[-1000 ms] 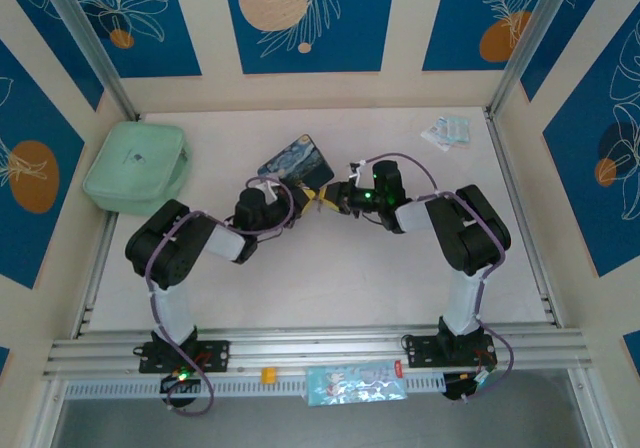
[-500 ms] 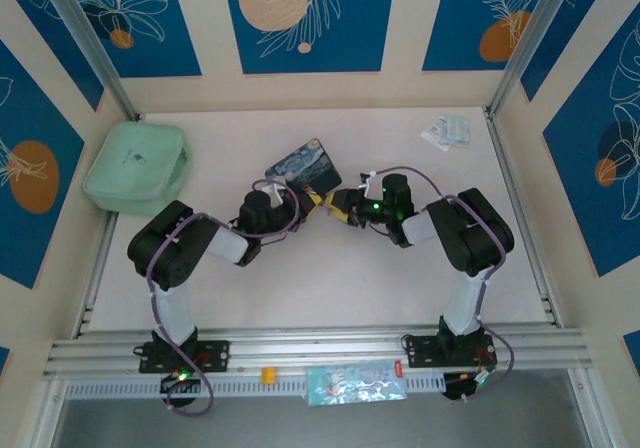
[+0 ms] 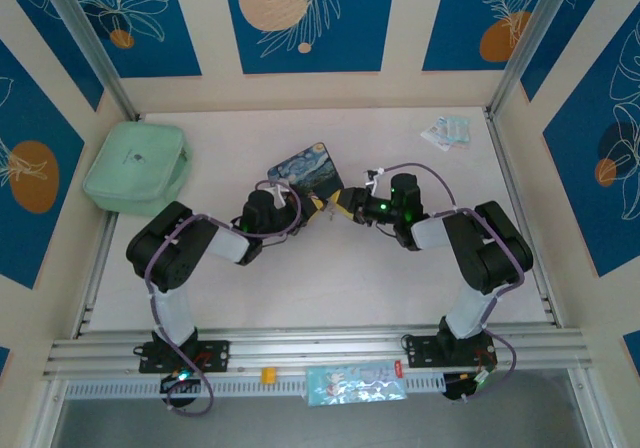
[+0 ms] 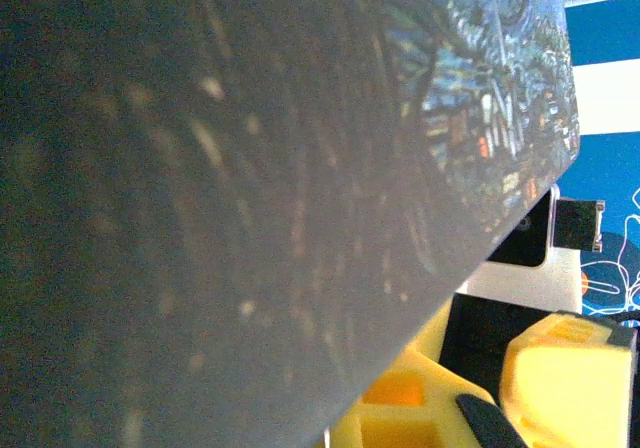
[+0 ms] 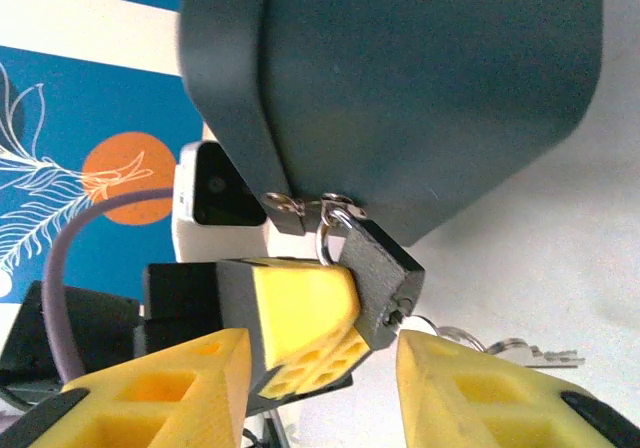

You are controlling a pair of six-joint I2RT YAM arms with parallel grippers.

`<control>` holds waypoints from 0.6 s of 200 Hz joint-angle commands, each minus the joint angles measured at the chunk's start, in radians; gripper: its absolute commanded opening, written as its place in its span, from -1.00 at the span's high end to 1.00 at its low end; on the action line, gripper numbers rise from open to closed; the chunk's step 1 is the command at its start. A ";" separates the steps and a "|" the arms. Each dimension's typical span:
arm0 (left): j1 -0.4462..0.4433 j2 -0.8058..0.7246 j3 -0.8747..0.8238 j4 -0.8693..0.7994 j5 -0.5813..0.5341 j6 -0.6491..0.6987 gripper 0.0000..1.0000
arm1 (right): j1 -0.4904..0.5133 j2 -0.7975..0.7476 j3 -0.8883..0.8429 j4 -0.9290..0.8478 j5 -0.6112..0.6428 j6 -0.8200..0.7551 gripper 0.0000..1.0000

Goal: Unlock a padlock with a key

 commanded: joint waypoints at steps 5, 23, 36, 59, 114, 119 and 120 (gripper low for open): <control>-0.006 -0.045 0.027 0.006 0.002 -0.007 1.00 | 0.009 0.002 -0.010 -0.043 0.035 -0.093 0.19; -0.006 -0.049 0.025 0.009 0.009 -0.012 1.00 | 0.009 0.024 -0.015 0.016 0.019 -0.083 0.23; -0.006 -0.051 0.023 0.019 0.011 -0.019 1.00 | 0.012 0.042 -0.006 0.045 0.009 -0.069 0.27; -0.006 -0.051 0.018 0.042 0.018 -0.037 1.00 | 0.015 0.070 0.006 0.065 0.007 -0.058 0.38; -0.006 -0.062 0.007 0.061 0.017 -0.048 1.00 | 0.011 0.078 -0.019 0.074 0.042 -0.062 0.24; -0.006 -0.063 0.005 0.060 0.017 -0.048 1.00 | 0.010 0.073 -0.024 0.073 0.047 -0.064 0.24; -0.006 -0.063 0.005 0.060 0.017 -0.049 1.00 | 0.010 0.072 -0.025 0.072 0.049 -0.065 0.23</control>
